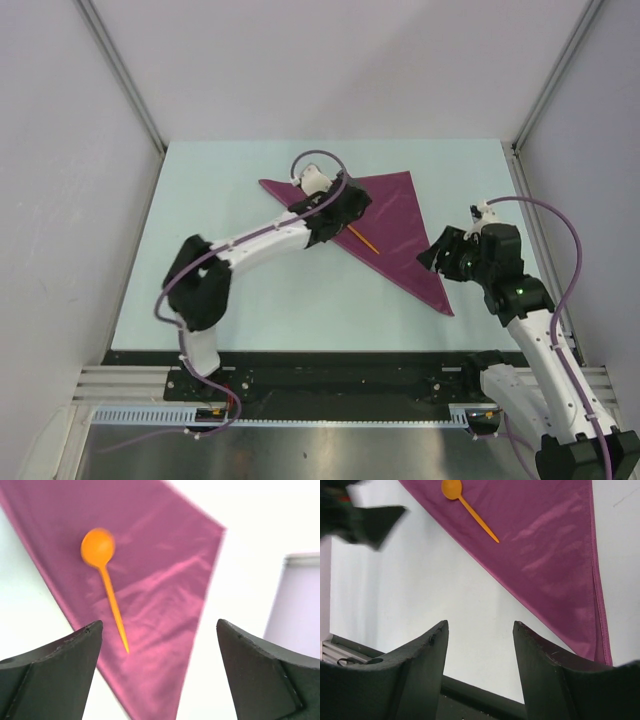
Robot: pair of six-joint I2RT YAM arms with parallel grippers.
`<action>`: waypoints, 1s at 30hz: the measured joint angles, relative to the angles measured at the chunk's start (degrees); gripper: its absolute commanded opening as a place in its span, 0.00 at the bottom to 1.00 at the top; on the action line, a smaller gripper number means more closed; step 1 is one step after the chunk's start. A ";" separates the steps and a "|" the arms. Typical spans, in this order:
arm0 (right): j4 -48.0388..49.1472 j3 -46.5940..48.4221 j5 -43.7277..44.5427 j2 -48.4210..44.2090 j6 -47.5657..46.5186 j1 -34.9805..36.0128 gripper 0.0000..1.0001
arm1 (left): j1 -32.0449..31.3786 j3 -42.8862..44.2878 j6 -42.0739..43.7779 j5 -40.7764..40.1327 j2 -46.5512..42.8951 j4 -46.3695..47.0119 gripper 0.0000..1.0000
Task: Fold the napkin, place the utensils inside, and roll it up
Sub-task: Place the utensil onto the napkin
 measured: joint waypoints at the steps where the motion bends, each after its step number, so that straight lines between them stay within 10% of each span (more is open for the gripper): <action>1: -0.02 -0.39 0.20 0.22 0.13 -0.02 0.61 | 0.28 -1.44 3.41 0.04 -3.82 0.70 1.00; 15: -10.16 -5.27 12.55 7.41 10.14 -1.99 0.61 | 29.57 -24.94 41.75 35.23 -45.57 -3.04 0.99; 30: -18.38 -14.43 16.63 7.72 25.29 -3.06 0.58 | 33.81 -28.30 60.35 37.62 -47.74 -9.62 1.00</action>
